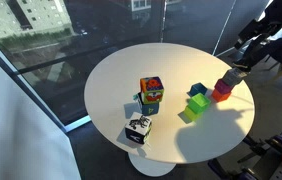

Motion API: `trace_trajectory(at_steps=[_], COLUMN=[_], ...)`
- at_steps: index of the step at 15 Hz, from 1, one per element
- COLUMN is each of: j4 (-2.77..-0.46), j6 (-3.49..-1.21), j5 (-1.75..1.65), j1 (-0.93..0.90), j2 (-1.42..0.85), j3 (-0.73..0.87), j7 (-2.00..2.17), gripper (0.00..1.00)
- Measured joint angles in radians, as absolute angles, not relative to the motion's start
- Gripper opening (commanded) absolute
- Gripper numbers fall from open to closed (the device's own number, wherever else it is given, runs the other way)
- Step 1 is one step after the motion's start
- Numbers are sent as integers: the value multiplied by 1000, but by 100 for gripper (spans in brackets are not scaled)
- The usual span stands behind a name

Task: Move the gray block from the pink block to the blue one

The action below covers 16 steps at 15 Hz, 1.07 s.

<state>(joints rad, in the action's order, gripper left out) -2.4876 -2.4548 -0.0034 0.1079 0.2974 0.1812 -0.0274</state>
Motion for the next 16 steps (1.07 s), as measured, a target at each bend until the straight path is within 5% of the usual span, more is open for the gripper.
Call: trace_trajectory(at_steps=[16], j4=[-2458], j6=[-2382], j5=[-6], j1=[109], j2=[291], j3=[158], j7=[-15], gripper=[100])
